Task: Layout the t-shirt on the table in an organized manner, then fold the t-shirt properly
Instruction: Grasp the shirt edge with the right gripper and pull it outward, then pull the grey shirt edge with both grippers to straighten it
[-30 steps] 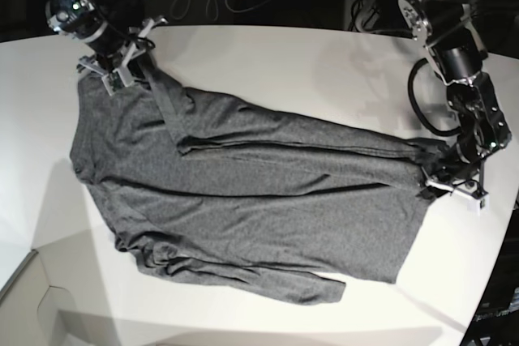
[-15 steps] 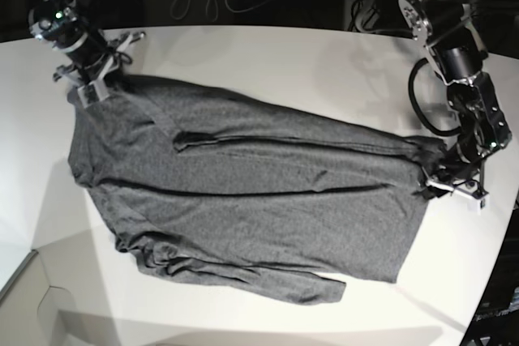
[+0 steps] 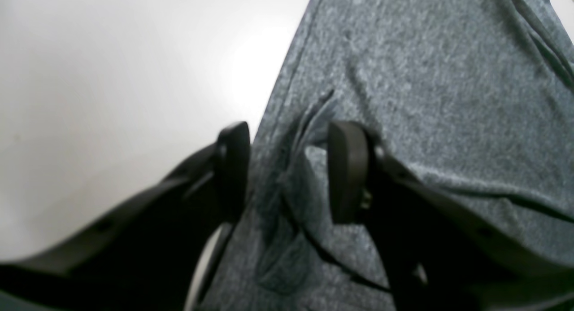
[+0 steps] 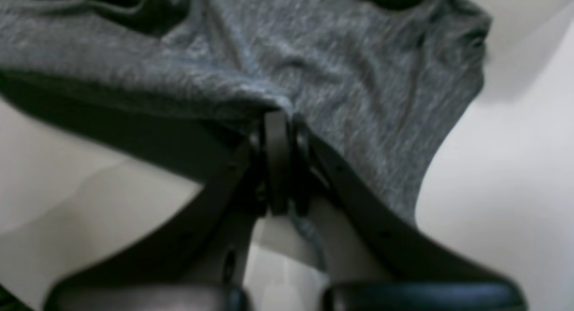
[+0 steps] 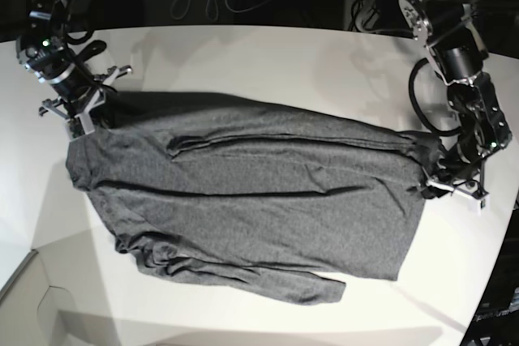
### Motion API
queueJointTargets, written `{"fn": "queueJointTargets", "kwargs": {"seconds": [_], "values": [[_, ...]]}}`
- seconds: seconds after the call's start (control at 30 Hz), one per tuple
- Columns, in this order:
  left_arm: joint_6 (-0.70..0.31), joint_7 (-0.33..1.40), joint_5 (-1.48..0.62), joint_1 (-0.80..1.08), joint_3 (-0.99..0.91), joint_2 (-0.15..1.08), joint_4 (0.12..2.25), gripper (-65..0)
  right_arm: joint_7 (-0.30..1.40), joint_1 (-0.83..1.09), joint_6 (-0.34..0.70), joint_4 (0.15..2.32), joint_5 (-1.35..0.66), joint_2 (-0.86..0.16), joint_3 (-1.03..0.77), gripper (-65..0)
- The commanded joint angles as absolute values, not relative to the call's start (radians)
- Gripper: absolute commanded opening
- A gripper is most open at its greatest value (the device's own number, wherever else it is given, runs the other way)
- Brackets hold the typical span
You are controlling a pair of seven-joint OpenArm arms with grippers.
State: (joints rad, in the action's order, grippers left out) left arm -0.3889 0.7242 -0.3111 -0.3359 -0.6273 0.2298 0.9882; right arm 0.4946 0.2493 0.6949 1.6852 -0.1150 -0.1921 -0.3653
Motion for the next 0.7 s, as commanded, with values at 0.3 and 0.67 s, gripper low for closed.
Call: {"fn": "queueJointTargets", "kwargs": {"seconds": [0.3, 0.67], "values": [[-0.395, 0.705, -0.328, -0.363, -0.630, 0.246, 1.006, -37.5, 0.475, 0.185, 0.698, 1.580, -0.128, -0.331, -0.278, -65.0], [-0.397, 0.711, -0.334, -0.364, -0.631, 0.248, 1.030, -37.0, 0.475, 0.165, 0.698, 1.581, -0.128, -0.355, -0.275, -65.0]]}}
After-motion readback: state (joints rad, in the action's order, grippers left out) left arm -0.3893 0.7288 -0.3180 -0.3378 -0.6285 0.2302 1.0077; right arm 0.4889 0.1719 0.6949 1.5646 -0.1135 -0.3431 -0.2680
